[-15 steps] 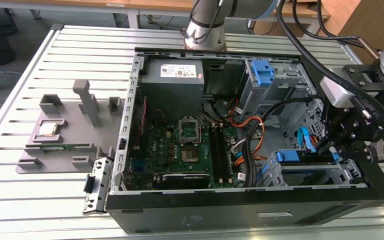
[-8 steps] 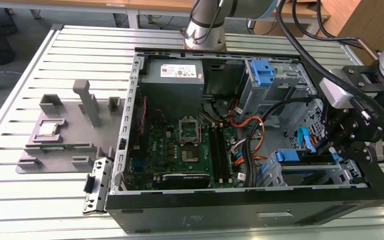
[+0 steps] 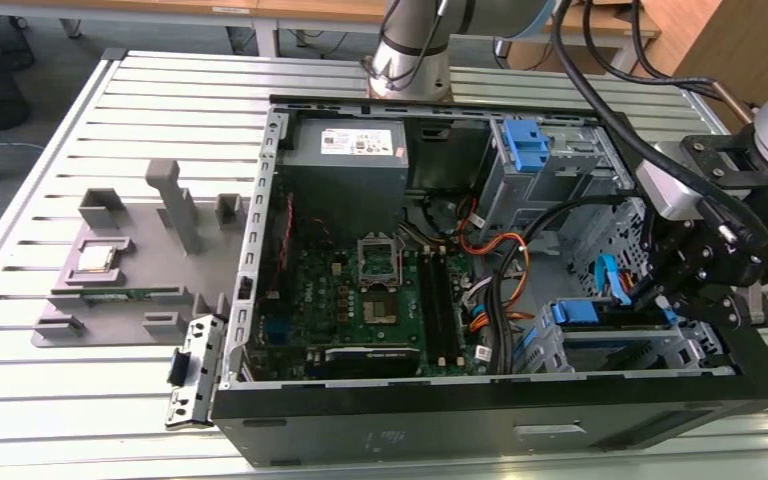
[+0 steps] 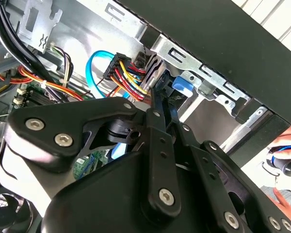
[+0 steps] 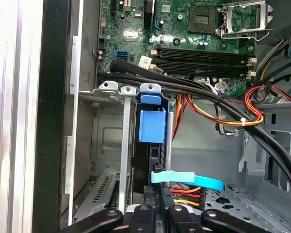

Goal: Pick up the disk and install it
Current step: 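Insert the second disk wire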

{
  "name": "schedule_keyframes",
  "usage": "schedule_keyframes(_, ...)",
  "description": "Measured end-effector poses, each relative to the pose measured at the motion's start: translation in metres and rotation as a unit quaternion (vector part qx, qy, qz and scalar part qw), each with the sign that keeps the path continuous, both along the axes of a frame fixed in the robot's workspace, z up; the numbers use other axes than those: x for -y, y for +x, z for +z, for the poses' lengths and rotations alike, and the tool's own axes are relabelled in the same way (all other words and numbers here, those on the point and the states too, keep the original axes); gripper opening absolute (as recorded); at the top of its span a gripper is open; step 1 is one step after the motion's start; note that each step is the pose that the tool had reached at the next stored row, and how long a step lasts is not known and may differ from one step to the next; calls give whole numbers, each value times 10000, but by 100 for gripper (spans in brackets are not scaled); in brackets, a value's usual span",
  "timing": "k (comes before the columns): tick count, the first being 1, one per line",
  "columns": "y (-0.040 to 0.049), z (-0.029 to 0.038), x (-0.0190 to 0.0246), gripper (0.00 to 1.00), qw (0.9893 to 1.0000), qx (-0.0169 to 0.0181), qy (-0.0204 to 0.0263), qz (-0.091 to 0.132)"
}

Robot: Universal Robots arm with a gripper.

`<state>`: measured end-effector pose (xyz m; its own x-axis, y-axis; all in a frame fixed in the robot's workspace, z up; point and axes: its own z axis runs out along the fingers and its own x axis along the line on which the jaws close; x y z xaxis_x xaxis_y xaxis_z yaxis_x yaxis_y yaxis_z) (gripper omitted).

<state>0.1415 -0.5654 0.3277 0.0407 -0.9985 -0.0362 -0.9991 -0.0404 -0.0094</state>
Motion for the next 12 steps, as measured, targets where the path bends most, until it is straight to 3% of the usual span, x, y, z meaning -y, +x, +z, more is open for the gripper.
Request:
schedule_keyframes(4, 0, -4, 0, 18, 10000, 0, 5, 0)
schedule_keyframes(5, 0, -4, 0, 24, 10000, 0, 4, 0)
schedule_keyframes(7, 0, -3, 0, 24, 10000, 0, 2, 0)
schedule_keyframes(8, 0, -1, 0, 31, 10000, 0, 0, 0)
schedule_keyframes(12, 0, 25, 0, 31, 10000, 0, 0, 0)
